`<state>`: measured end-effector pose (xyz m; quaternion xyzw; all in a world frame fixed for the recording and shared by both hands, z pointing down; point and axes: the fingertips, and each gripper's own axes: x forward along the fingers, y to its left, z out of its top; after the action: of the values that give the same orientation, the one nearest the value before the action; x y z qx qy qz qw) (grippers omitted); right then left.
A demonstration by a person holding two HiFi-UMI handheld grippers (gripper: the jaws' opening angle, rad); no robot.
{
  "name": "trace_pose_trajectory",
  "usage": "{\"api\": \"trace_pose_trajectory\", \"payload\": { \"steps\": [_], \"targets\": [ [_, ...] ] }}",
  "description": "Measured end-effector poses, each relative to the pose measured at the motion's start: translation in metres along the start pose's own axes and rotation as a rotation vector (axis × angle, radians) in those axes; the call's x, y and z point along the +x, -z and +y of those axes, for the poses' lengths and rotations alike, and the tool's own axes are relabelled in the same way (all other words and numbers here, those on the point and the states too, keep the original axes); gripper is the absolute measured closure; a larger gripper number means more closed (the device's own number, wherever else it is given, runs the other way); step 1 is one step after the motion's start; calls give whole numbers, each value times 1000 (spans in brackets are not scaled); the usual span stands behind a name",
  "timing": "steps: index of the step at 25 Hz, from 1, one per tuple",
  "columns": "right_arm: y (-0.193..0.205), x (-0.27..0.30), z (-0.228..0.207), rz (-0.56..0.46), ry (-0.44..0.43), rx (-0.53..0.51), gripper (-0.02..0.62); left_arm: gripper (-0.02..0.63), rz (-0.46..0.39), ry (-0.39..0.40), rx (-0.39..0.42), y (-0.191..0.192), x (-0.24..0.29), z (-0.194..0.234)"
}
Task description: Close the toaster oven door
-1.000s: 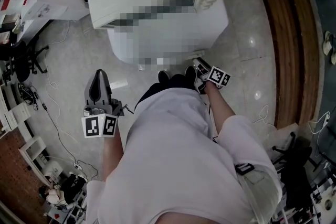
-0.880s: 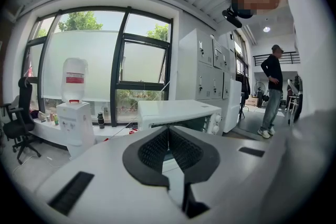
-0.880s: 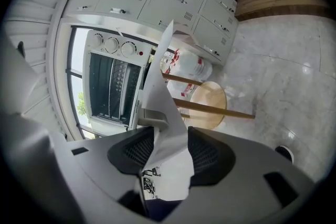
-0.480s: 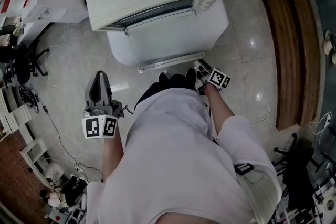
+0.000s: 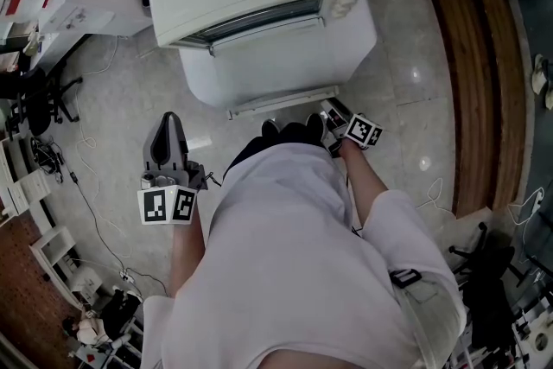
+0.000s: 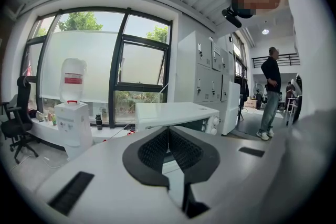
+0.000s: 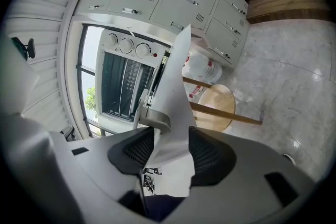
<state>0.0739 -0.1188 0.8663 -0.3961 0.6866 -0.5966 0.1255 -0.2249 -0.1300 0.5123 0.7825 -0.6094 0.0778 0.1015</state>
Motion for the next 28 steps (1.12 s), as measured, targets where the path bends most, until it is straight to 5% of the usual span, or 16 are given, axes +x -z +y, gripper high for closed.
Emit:
{"api": "trace_pose_trajectory", "payload": {
  "steps": [9, 28],
  "targets": [
    [-7, -7, 23, 51, -7, -40, 377, 584, -32, -12, -15, -17, -10, 0],
    [-19, -17, 61, -24, -8, 27, 393, 584, -46, 14, -92, -35, -14, -13]
  ]
}}
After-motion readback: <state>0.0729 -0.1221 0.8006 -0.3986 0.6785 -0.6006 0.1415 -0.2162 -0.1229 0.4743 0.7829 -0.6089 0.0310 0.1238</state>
